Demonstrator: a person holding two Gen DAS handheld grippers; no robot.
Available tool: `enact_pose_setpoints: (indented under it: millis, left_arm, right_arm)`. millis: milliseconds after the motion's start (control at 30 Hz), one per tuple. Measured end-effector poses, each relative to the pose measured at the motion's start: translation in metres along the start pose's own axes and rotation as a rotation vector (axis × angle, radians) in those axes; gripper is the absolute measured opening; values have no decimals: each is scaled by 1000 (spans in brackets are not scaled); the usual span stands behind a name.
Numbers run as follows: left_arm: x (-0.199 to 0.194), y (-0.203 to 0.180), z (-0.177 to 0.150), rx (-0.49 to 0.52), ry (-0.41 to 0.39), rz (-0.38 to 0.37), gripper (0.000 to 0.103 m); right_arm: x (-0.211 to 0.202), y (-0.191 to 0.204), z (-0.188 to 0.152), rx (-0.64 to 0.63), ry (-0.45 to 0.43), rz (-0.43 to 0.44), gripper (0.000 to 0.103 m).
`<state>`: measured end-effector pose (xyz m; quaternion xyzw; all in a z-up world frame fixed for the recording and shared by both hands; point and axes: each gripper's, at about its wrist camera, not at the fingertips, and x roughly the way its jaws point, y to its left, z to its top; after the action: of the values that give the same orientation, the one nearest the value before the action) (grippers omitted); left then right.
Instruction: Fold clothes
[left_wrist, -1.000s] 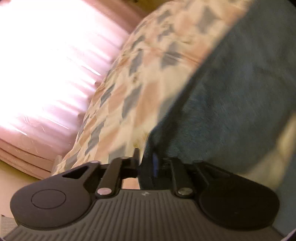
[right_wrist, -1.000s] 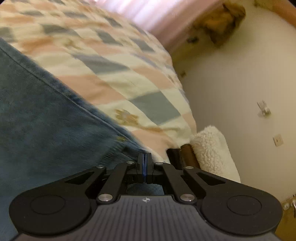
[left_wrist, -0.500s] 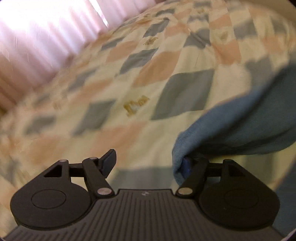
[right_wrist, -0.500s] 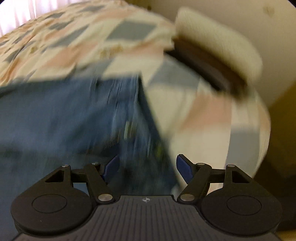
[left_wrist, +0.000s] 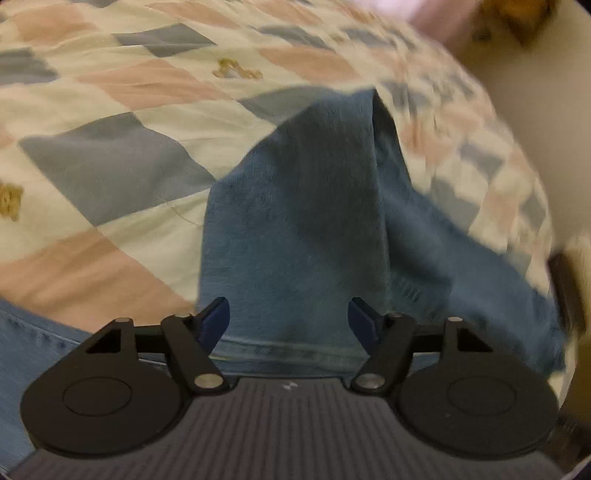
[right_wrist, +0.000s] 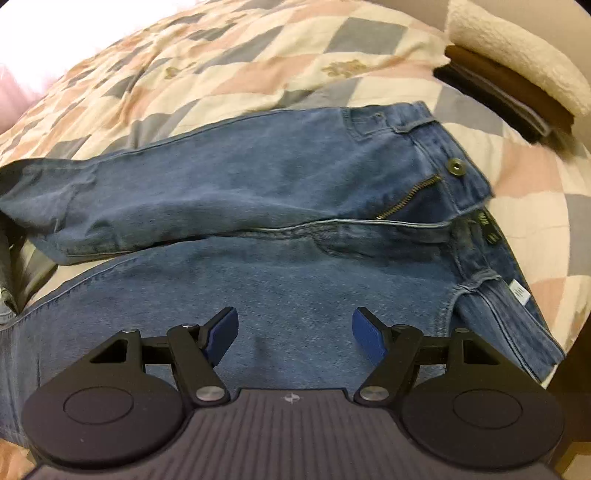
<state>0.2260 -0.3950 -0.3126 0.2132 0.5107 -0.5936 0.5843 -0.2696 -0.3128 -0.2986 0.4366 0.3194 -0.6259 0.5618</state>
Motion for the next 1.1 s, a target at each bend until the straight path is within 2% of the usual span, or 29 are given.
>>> enact_pose_setpoints:
  millis: [200,267,300,333,367,400,467,533,567,633,700,733,767,833,867,900,933,967,1067,1100]
  left_arm:
    - [6,-58,-21,222,-46,109,66]
    - [19,-78,-25,304,-38,154,66]
    - [25,-84,-26,318,-21,146,63]
    - [29,-88,-26,341,-11,163,41]
    - [33,-91,-27,365,-1,186,24]
    - [36,-92,-25,399,2,248,5]
    - [34,-89,-13,483,-29,351,3]
    - [22,-87,8,690,-140,475,3]
    - [19,-86,21,789,-209,557,3]
    - [21,-76,68,925,-335,764,7]
    - [34,-56,131,899,-375,976,11]
    - [32,-46,153,838,-378,1011,19]
    - [29,-37,173,774,-379,1031,24]
    - [14,-25,183,610,-357,908,23]
    - [11,-18,178,530,-321,813,23]
    - [9,-10,172,446,-281,715,29]
    - [14,3,162,345,-215,598,34]
    - [20,17,152,244,-150,489,34]
    - [50,64,120,-60,16,297,31]
    - [57,79,111,-159,35,243,30]
  right_arm:
    - [16,11,-3,48,25,26,72]
    - [21,18,-3,44,33,38,72]
    - [22,22,-3,35,33,42,72]
    - [23,26,-2,24,31,42,72]
    - [24,29,-2,12,28,42,72]
    - [24,30,-1,2,25,40,72]
    - [24,32,1,-12,19,39,72]
    - [24,30,4,-19,11,36,72]
    - [25,29,5,-20,8,33,72]
    - [28,26,8,-7,6,31,72]
    - [30,24,8,4,10,28,72]
    - [30,23,8,8,12,26,72]
    - [30,21,7,12,14,24,72]
    - [31,19,7,21,18,20,72]
    - [32,18,6,25,21,18,72]
    - [32,17,6,29,23,16,72]
    - [33,16,5,33,25,14,72]
    - [33,14,5,38,27,12,72]
    - [34,11,3,49,34,6,72]
    - [34,10,2,52,37,3,72]
